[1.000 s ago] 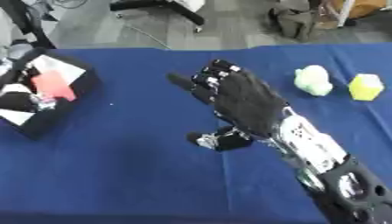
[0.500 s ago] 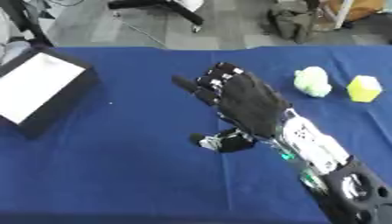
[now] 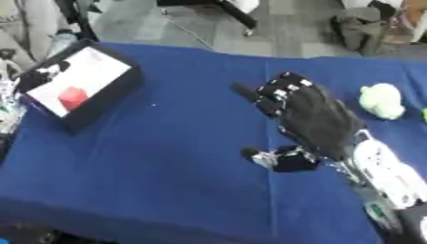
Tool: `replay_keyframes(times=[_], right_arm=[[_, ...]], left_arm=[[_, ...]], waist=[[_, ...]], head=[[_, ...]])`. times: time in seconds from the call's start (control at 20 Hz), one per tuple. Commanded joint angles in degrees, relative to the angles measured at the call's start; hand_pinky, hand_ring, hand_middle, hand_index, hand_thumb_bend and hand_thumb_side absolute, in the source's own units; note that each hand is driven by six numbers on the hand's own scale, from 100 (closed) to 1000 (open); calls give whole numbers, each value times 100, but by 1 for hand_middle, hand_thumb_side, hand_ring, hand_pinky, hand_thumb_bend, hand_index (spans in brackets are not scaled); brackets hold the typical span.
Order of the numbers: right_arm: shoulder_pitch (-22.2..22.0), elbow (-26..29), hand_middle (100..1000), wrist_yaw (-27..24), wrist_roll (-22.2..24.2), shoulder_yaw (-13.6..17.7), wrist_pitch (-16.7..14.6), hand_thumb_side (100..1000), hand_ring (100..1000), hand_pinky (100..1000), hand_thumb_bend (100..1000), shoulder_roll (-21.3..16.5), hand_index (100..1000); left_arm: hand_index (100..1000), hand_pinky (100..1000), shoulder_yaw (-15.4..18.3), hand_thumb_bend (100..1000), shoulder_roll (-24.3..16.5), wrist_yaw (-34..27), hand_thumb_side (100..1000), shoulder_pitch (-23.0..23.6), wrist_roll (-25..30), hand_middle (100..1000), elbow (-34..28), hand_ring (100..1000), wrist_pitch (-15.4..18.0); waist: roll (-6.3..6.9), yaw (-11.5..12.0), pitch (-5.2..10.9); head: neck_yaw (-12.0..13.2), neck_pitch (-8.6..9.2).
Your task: Pick up the objects with one hand, pass them to the other hand, and then place them into the box on the other side of the table.
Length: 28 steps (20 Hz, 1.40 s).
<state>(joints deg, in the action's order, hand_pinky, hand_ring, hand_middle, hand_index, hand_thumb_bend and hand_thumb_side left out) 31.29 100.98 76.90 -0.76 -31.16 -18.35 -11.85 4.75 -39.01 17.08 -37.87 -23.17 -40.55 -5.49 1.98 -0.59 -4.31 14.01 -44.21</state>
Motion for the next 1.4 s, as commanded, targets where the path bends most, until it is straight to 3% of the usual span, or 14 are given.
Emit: replay_keyframes(times=[0.05, 0.2, 0.5, 0.55, 0.6, 0.65, 0.7, 0.85, 1.05, 1.2, 1.4], right_arm=[[61, 56, 504, -19, 18, 33, -5, 468, 619, 694, 496, -39, 1000], [32, 48, 510, -3, 3, 87, 16, 468, 626, 701, 496, -66, 1000], [37, 20, 531, -96, -85, 430, 329, 475, 661, 719, 494, -278, 1000], [37, -40, 534, -221, -70, 554, 476, 328, 674, 722, 265, -350, 1000], [49, -117, 535, -408, -42, 688, 627, 481, 680, 722, 480, -437, 1000], [69, -212, 538, -637, -11, 832, 778, 408, 688, 722, 365, -524, 1000], [94, -322, 548, -879, 25, 963, 914, 481, 699, 729, 467, -606, 1000], [207, -848, 588, -1753, 77, 1427, 1284, 475, 728, 742, 450, -918, 984], [408, -1687, 619, -2639, -194, 1910, 1433, 467, 745, 750, 439, -1254, 974], [564, -2370, 635, -2930, -351, 2185, 1444, 463, 752, 754, 433, -1384, 975], [793, -3220, 677, -2918, -298, 2452, 1426, 462, 772, 767, 429, -1450, 983]], left_arm=[[888, 689, 91, 921, -191, -153, 570, -92, 7, 834, -476, 743, 131], [877, 686, 133, 903, -248, -541, 554, 31, 17, 815, -1061, 735, 306], [855, 685, 79, 861, -307, -1225, 544, 607, 547, 777, -3007, 711, 674], [850, 685, 82, 1000, -268, -1374, 577, 708, 670, 771, -3350, 707, 709], [848, 684, 91, 846, -225, -1480, 540, 817, 782, 769, -3705, 702, 769], [846, 681, 106, 837, -158, -1574, 539, 926, 884, 762, -4029, 691, 815], [844, 683, 121, 834, -93, -1666, 539, 1020, 975, 759, -4312, 692, 849], [842, 682, 163, 820, 225, -1825, 543, 1298, 1278, 751, -5109, 683, 972], [841, 679, 137, 806, 633, -1993, 548, 1584, 1573, 743, -5730, 670, 1031], [831, 676, 74, 798, 923, -2074, 552, 1710, 1782, 729, -5985, 653, 1079], [826, 673, -4, 788, 1257, -2122, 554, 1798, 1986, 719, -6130, 643, 1094]], waist=[[35, 5, 120], [34, 7, 133], [-4, 7, 132], [-18, 1, 130], [-32, -3, 127], [-44, -8, 126], [-54, -11, 124], [-74, 4, 116], [-63, 57, 93], [-58, 98, 80], [-66, 122, 77]], head=[[262, 9], [282, 9], [53, 9], [-22, 9], [-85, 9], [-140, 9], [-191, 9], [-397, 9], [-778, 9], [-1080, 9], [-1349, 9]])
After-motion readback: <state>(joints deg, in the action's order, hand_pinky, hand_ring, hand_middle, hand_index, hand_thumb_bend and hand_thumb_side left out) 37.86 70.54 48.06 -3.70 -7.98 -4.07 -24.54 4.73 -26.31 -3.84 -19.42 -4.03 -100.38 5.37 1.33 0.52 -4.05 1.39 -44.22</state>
